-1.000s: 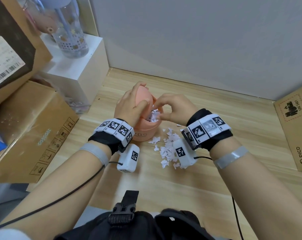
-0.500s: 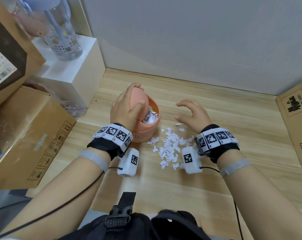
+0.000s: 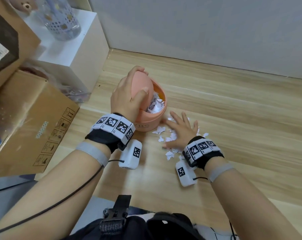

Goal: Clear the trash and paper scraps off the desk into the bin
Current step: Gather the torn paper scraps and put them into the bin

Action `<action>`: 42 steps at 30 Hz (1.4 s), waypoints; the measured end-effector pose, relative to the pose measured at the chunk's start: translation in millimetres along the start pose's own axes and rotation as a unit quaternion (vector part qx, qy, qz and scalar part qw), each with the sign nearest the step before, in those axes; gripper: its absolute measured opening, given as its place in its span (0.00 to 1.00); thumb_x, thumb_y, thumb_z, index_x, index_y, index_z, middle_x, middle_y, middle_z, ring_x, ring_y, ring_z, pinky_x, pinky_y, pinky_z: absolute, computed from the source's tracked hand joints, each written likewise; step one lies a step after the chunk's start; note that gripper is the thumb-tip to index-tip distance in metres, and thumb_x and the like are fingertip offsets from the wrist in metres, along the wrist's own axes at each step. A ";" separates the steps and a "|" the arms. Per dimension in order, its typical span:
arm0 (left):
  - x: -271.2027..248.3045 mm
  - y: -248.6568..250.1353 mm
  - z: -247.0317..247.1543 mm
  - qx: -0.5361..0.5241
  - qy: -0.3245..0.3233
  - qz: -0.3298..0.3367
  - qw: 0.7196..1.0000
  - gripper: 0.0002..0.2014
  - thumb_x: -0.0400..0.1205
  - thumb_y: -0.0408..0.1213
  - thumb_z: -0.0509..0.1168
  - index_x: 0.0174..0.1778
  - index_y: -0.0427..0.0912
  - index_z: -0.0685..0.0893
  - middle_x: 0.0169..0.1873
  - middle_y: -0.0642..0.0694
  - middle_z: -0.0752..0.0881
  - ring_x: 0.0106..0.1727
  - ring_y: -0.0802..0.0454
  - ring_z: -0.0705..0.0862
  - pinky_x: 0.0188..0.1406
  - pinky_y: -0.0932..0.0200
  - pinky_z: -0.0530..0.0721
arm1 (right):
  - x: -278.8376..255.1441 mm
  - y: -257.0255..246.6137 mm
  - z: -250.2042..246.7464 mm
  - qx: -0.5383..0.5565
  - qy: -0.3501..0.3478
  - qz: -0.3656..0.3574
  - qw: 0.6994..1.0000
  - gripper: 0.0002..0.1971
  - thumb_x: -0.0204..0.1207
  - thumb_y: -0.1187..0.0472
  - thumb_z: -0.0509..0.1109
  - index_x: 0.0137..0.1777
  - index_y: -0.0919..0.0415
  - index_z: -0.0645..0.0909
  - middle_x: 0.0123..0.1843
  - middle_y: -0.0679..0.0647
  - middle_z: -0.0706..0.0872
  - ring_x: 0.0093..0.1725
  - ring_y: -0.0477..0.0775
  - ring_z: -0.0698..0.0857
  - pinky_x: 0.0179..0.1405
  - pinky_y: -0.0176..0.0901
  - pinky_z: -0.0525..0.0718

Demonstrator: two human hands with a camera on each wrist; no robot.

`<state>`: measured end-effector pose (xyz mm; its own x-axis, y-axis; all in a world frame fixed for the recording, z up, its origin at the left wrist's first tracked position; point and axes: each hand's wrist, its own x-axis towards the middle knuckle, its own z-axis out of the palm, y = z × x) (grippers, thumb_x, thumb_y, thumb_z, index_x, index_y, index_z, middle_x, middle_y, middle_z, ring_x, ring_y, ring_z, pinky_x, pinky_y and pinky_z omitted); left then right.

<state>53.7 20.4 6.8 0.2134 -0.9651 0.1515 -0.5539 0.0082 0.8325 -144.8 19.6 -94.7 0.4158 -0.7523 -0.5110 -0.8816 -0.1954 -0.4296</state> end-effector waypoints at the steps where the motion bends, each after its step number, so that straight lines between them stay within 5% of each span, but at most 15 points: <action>1: 0.0 0.1 0.0 0.001 0.000 0.001 1.000 0.30 0.67 0.52 0.53 0.67 0.53 0.72 0.60 0.60 0.83 0.61 0.50 0.79 0.58 0.47 0.76 | -3.0 -0.2 0.9 -0.058 -0.014 -0.023 0.998 0.49 0.53 0.38 0.78 0.74 0.32 0.56 0.83 0.40 0.42 0.82 0.54 0.36 0.75 0.72 0.38; 3: 0.0 -0.4 0.4 0.002 0.001 0.002 1.000 0.30 0.67 0.52 0.53 0.67 0.52 0.72 0.60 0.60 0.83 0.60 0.50 0.79 0.57 0.46 0.77 | -9.0 3.1 1.0 -0.116 -0.012 -0.056 0.992 0.47 0.51 0.41 0.80 0.71 0.34 0.62 0.81 0.44 0.50 0.79 0.57 0.50 0.72 0.64 0.55; 6: -0.2 -0.7 0.5 0.001 0.004 0.000 1.000 0.30 0.67 0.52 0.53 0.67 0.52 0.72 0.60 0.59 0.84 0.61 0.50 0.79 0.57 0.46 0.77 | -14.7 8.1 2.9 -0.046 0.005 -0.072 0.996 0.32 0.58 0.54 0.80 0.64 0.45 0.74 0.70 0.52 0.66 0.65 0.58 0.67 0.60 0.51 0.72; 9: -0.6 -0.5 0.3 -0.002 0.005 -0.001 1.000 0.30 0.67 0.52 0.53 0.67 0.53 0.72 0.59 0.60 0.84 0.61 0.51 0.80 0.58 0.46 0.77 | -17.0 8.2 4.8 0.012 0.044 -0.087 0.995 0.15 0.68 0.70 0.70 0.55 0.60 0.80 0.54 0.54 0.71 0.49 0.60 0.77 0.39 0.43 0.72; 12: -1.1 0.5 -0.1 -0.001 0.002 -0.005 1.000 0.30 0.67 0.52 0.53 0.67 0.53 0.72 0.60 0.60 0.83 0.61 0.51 0.79 0.58 0.47 0.77 | -16.6 9.9 4.3 -0.010 0.069 -0.064 0.996 0.13 0.68 0.78 0.62 0.48 0.66 0.80 0.47 0.55 0.71 0.40 0.57 0.75 0.36 0.41 0.67; 17: -1.6 1.7 -0.9 0.001 -0.012 -0.017 1.000 0.31 0.66 0.53 0.51 0.67 0.55 0.71 0.61 0.60 0.83 0.61 0.51 0.78 0.54 0.53 0.74 | -12.2 8.7 -9.5 0.007 0.043 0.032 0.999 0.09 0.70 0.74 0.65 0.46 0.64 0.83 0.49 0.59 0.79 0.50 0.62 0.81 0.43 0.41 0.72; 19: -0.9 2.7 -2.4 0.006 -0.023 -0.023 0.999 0.31 0.66 0.53 0.51 0.68 0.56 0.70 0.62 0.59 0.82 0.62 0.51 0.77 0.55 0.53 0.73 | -15.4 -0.8 -29.9 0.068 0.057 0.061 0.994 0.06 0.71 0.71 0.67 0.42 0.61 0.84 0.46 0.56 0.81 0.41 0.56 0.82 0.37 0.38 0.75; 21: -0.3 3.6 -4.4 0.006 -0.036 -0.035 0.999 0.31 0.67 0.52 0.52 0.69 0.56 0.70 0.62 0.59 0.81 0.63 0.50 0.76 0.57 0.53 0.72 | -21.3 -16.5 -56.2 0.139 0.086 0.050 0.985 0.05 0.73 0.68 0.68 0.40 0.58 0.82 0.42 0.54 0.82 0.34 0.51 0.80 0.33 0.36 0.76; 24: -0.1 7.2 -7.6 0.003 -0.053 -0.053 0.997 0.30 0.68 0.50 0.54 0.70 0.57 0.69 0.62 0.54 0.80 0.64 0.46 0.76 0.63 0.47 0.73 | -30.2 -49.3 -97.1 0.224 0.138 0.001 0.965 0.05 0.74 0.67 0.68 0.39 0.57 0.80 0.36 0.52 0.81 0.35 0.52 0.81 0.41 0.47 0.82; 27: -0.5 10.6 -10.0 -0.002 -0.062 -0.063 0.996 0.29 0.68 0.47 0.54 0.70 0.57 0.69 0.62 0.52 0.79 0.63 0.43 0.76 0.67 0.44 0.72 | -27.0 -83.1 -124.2 0.252 0.157 -0.050 0.954 0.07 0.74 0.66 0.69 0.37 0.55 0.78 0.32 0.48 0.80 0.33 0.50 0.80 0.43 0.47 0.83; 30: -0.6 10.9 -12.1 -0.011 -0.073 -0.057 0.996 0.29 0.69 0.47 0.54 0.70 0.56 0.69 0.63 0.53 0.79 0.64 0.43 0.76 0.68 0.42 0.71 | -13.1 -106.9 -129.4 0.222 0.163 -0.048 0.960 0.05 0.72 0.64 0.70 0.39 0.54 0.78 0.38 0.52 0.83 0.41 0.53 0.82 0.47 0.48 0.82; 35: -0.7 11.4 -14.9 -0.015 -0.083 -0.060 0.995 0.30 0.69 0.47 0.54 0.71 0.55 0.68 0.66 0.50 0.78 0.65 0.43 0.75 0.69 0.43 0.70 | -4.8 -117.5 -124.1 0.192 0.141 -0.005 0.971 0.11 0.69 0.69 0.69 0.48 0.56 0.79 0.46 0.53 0.83 0.45 0.53 0.82 0.37 0.39 0.81; 39: -0.1 9.5 -14.9 -0.022 -0.083 -0.052 0.995 0.29 0.69 0.47 0.55 0.69 0.55 0.69 0.66 0.50 0.79 0.66 0.46 0.75 0.70 0.43 0.70 | -10.6 -116.2 -127.6 0.258 0.082 0.003 0.963 0.13 0.70 0.73 0.67 0.47 0.54 0.78 0.51 0.55 0.85 0.53 0.58 0.86 0.55 0.54 0.86; 42: -0.5 9.0 -14.9 -0.018 -0.085 -0.049 0.995 0.29 0.69 0.47 0.55 0.70 0.55 0.68 0.66 0.50 0.79 0.66 0.46 0.75 0.69 0.43 0.70 | -17.2 -110.7 -131.5 0.276 0.104 -0.026 0.955 0.13 0.72 0.75 0.64 0.46 0.55 0.80 0.50 0.54 0.84 0.45 0.56 0.86 0.42 0.46 0.88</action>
<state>60.6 24.9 22.2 0.1244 -0.9920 -0.0209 -0.5069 -0.0816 0.8581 -83.8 -28.5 59.5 0.3512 -0.8705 -0.3448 -0.5850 0.0835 -0.8067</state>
